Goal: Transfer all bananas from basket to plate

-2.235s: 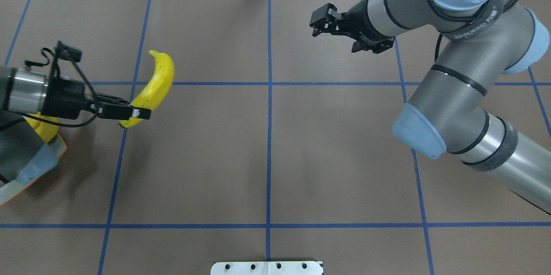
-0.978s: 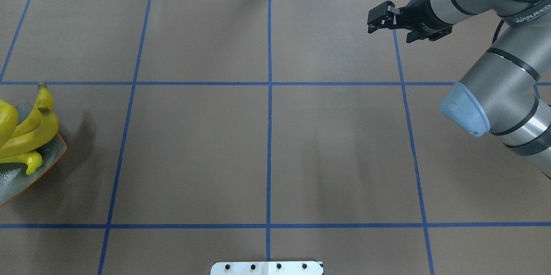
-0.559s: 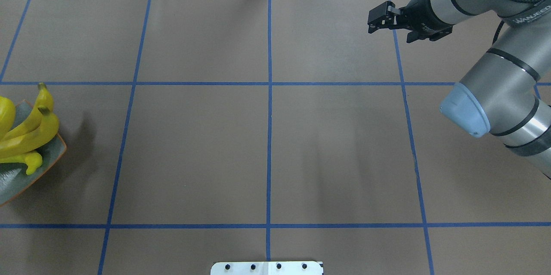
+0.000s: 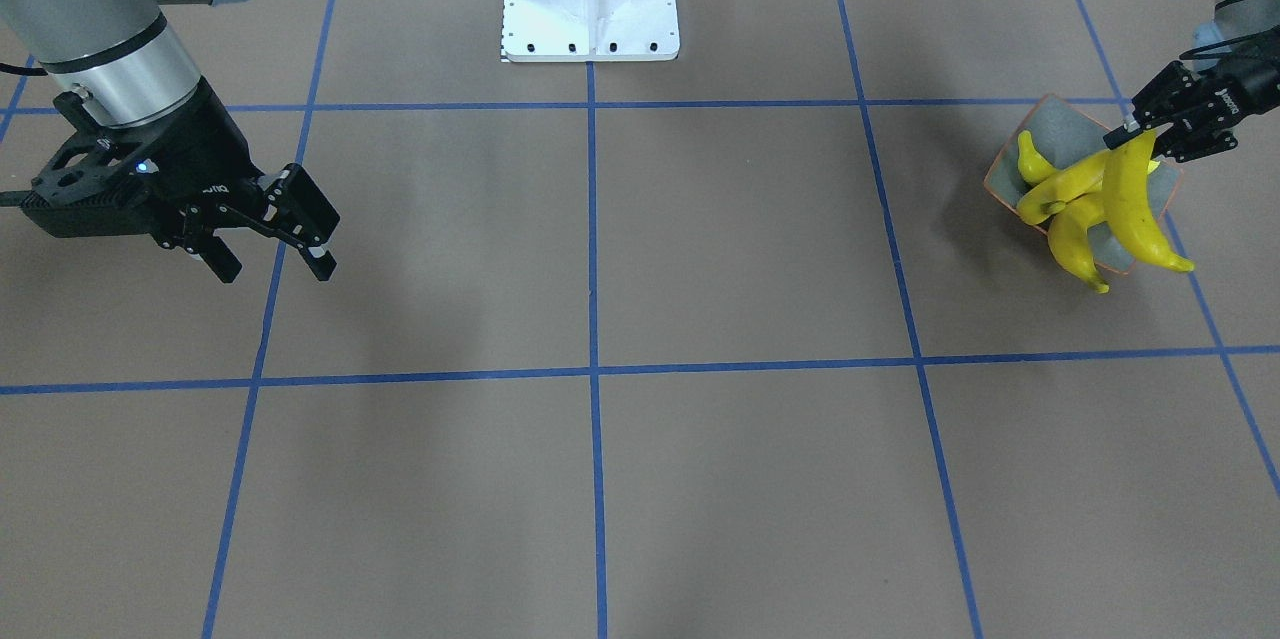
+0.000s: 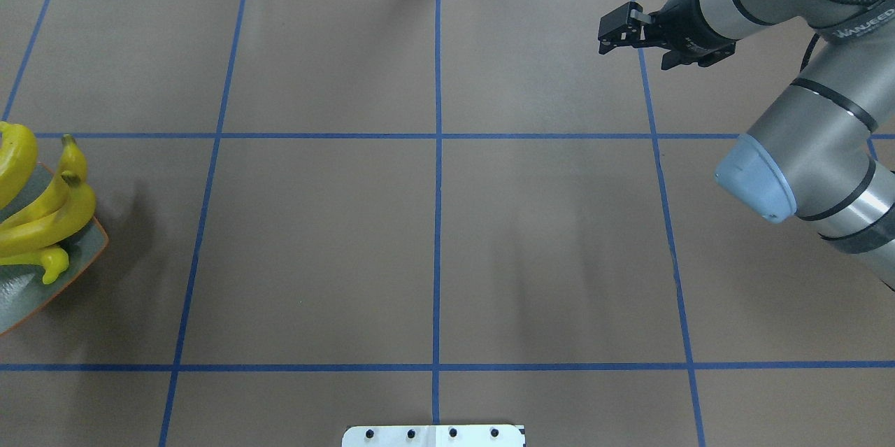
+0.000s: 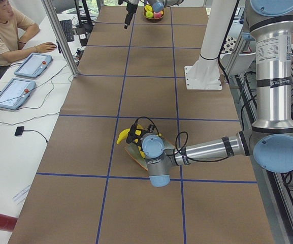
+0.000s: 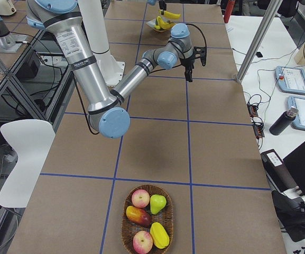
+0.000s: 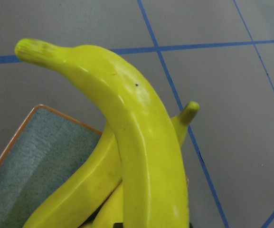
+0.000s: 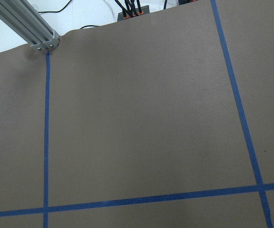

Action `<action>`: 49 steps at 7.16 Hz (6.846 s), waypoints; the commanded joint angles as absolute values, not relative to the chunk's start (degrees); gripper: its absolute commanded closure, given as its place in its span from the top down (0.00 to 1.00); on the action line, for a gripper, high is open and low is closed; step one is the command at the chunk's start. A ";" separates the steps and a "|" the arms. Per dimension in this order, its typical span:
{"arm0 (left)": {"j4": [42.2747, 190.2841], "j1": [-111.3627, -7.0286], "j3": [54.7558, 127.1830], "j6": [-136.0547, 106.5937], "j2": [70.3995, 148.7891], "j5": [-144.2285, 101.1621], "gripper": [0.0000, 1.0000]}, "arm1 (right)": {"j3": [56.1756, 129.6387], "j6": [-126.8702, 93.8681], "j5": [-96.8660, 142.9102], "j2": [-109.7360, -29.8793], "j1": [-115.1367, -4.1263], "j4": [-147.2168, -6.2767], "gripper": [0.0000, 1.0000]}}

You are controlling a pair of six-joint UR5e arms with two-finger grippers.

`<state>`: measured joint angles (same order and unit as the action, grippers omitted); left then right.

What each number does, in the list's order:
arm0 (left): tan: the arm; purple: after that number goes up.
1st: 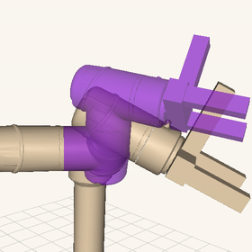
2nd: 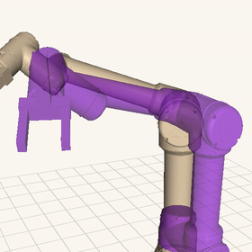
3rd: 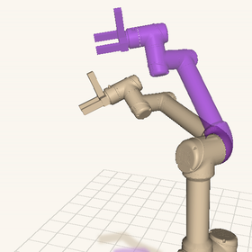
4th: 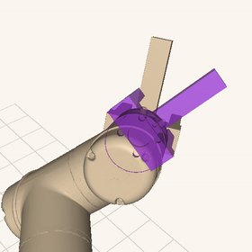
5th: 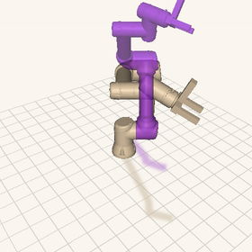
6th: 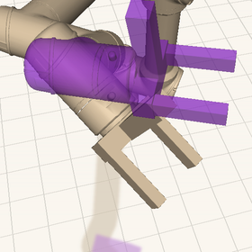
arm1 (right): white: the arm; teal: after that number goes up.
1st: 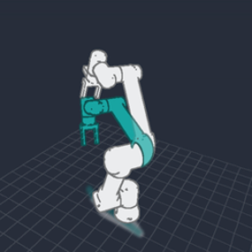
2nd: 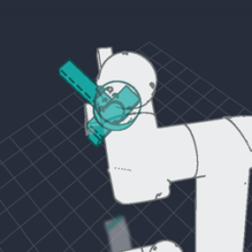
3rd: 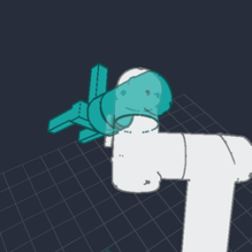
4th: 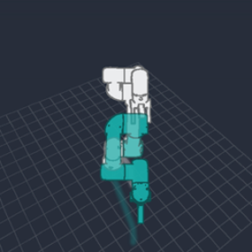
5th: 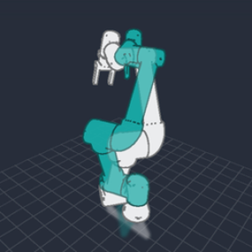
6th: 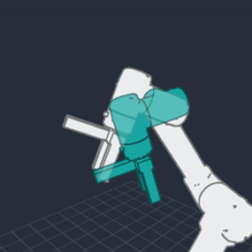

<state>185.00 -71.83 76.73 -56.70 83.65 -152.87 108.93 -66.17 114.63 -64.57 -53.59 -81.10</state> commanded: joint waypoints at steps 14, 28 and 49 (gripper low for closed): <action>181.96 -71.72 80.51 -56.52 88.77 -138.93 0.85 | 109.42 -55.84 115.14 -71.87 -61.15 -81.47 1.00; 86.58 -91.05 97.82 11.60 88.16 -132.19 1.00 | 111.97 -16.81 125.95 -88.74 -76.29 -97.13 1.00; 87.19 -91.76 105.12 12.04 80.07 -131.57 1.00 | 110.22 -1.14 125.68 -102.66 -87.28 -97.03 1.00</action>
